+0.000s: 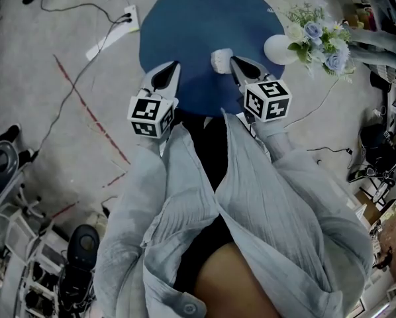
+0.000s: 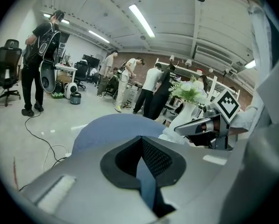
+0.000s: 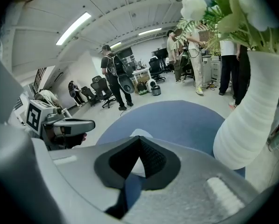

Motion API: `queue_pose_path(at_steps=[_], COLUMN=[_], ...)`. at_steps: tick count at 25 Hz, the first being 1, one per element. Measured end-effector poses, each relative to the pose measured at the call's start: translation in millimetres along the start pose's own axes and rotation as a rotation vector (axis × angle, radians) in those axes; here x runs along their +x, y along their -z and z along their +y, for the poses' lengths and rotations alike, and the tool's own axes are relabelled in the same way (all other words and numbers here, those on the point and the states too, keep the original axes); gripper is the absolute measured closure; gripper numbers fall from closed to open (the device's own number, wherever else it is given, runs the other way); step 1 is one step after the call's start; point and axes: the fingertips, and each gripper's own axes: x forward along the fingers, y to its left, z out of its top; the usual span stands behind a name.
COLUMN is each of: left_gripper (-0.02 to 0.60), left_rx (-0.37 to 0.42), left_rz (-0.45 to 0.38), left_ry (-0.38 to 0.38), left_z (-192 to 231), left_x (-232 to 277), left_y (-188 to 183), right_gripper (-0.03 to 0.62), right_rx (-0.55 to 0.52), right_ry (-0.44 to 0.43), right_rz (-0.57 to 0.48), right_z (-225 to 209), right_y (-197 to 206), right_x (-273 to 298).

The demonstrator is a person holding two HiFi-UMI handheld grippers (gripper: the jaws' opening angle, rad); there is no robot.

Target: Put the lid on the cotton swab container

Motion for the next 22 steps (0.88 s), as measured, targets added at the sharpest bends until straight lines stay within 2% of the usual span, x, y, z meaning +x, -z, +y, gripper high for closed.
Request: queue_pose_path(at_steps=[7,17,22], left_gripper=[0.566,0.566,0.566], left_rx=[-0.012,-0.023,-0.028], left_rz=[-0.006,-0.002,0.000], left_ry=[-0.020,-0.037,-0.037], left_z=[5,9,10], left_x=[-3,-4,-3], left_y=[0,1,2], right_gripper=[0.592,0.592,0.592], right_rx=[-0.109,-0.205,-0.274], right_ry=[-0.020,-0.014,0.007], right_rz=[0.037,0.090,0.167], right_z=[11,18,20], right_y=[2,7,10], right_x=[11,21,24])
